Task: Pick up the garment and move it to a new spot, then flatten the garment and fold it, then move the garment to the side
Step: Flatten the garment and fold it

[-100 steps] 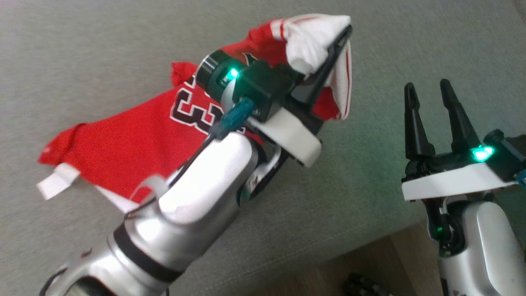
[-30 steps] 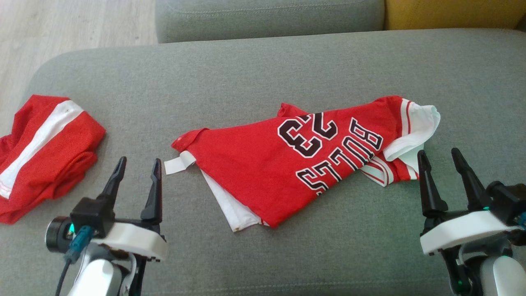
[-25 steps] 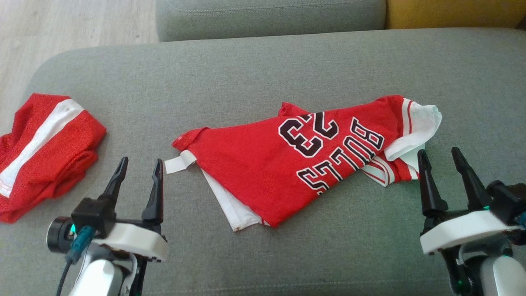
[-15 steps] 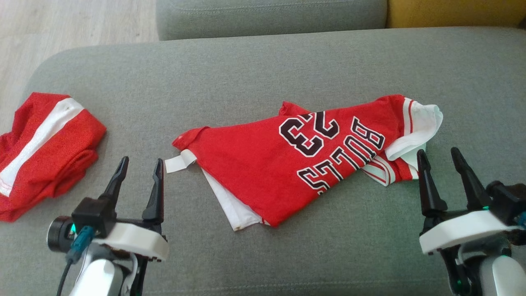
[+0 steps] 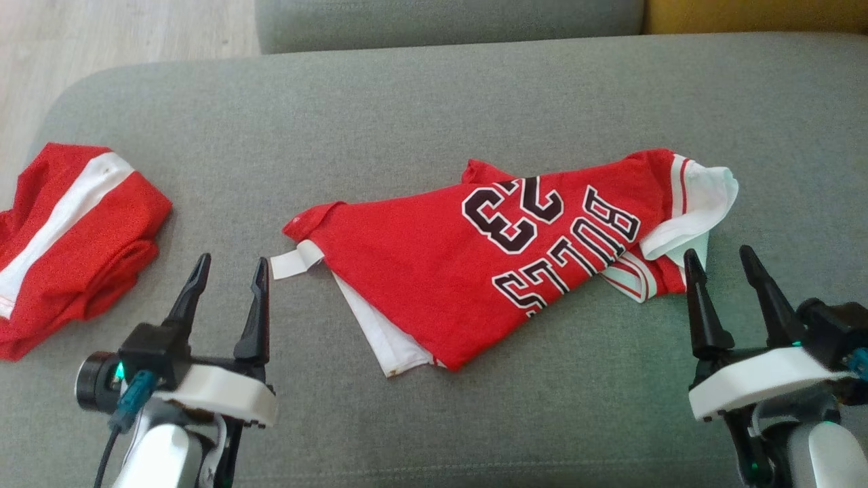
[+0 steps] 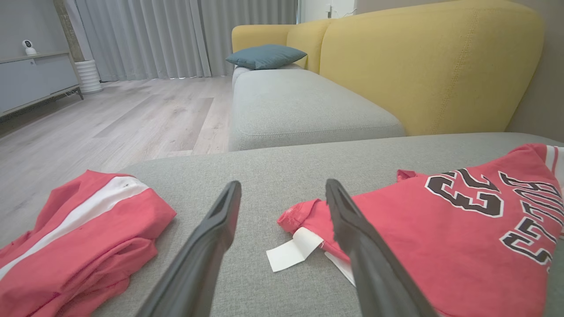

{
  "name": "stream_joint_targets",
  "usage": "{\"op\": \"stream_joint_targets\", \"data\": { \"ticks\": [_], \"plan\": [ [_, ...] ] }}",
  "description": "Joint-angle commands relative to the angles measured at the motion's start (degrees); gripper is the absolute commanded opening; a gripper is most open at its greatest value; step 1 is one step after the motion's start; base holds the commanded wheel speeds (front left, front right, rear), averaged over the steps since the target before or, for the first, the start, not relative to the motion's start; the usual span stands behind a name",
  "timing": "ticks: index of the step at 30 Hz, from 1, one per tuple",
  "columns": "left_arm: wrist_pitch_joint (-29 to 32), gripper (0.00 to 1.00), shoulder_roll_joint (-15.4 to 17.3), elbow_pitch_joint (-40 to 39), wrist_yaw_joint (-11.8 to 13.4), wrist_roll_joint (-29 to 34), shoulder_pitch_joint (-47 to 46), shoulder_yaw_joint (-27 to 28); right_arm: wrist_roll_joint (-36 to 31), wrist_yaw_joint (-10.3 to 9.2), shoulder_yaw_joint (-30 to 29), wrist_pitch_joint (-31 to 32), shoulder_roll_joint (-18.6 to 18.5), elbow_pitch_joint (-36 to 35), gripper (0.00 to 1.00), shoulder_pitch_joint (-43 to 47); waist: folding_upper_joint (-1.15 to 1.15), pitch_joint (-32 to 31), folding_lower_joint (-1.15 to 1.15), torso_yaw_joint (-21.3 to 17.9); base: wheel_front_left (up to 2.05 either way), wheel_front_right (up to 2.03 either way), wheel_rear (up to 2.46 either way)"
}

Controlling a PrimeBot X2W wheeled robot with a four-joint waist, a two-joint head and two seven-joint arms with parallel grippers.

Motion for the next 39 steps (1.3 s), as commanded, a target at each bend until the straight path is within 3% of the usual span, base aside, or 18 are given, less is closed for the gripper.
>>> {"op": "stream_joint_targets", "data": {
  "ticks": [1,7,12,17,27,29,39],
  "plan": [
    [-0.7,1.0,0.49,-1.84,-0.06,0.53,-3.49,2.39,-0.22,0.23,1.51,0.16,-0.2,-1.81,1.0,-2.3,0.0,0.48,0.0,0.08,0.0,0.0,0.0],
    [-0.68,1.0,-0.14,-1.59,-0.54,1.85,-5.43,1.03,-0.07,0.23,1.68,-0.08,-0.32,-1.83,1.0,-3.4,0.0,3.25,0.0,0.19,0.0,0.0,0.0],
    [1.32,1.0,-1.63,1.18,-2.46,2.54,-9.14,-2.45,0.18,0.23,2.21,-0.43,-0.54,-2.11,1.0,-5.02,0.0,6.61,0.0,-0.53,0.0,0.0,0.0],
    [5.9,1.0,-2.95,5.96,-5.02,2.63,-12.37,-6.02,0.57,0.23,2.86,-0.88,-0.62,-1.57,1.0,-6.24,0.0,9.13,0.0,-1.83,0.0,0.0,0.0],
    [19.96,1.0,-2.95,14.57,-7.37,1.77,-15.8,-9.33,1.53,0.23,3.4,-1.97,-0.38,0.07,1.0,-7.7,0.0,11.29,0.0,-3.68,0.0,0.0,0.0],
    [21.44,0.0,-2.77,14.49,-7.98,1.72,-16.4,-9.97,1.75,0.23,3.47,-2.09,-0.3,0.36,1.0,-7.9,0.0,11.4,0.0,-3.91,0.0,0.0,0.0],
    [21.44,0.0,-2.12,5.99,-8.43,1.95,-16.65,-11.48,2.3,0.23,2.74,-2.73,0.06,1.64,1.0,-7.66,0.0,10.04,0.0,-3.59,0.0,0.0,0.0]
  ]
}}
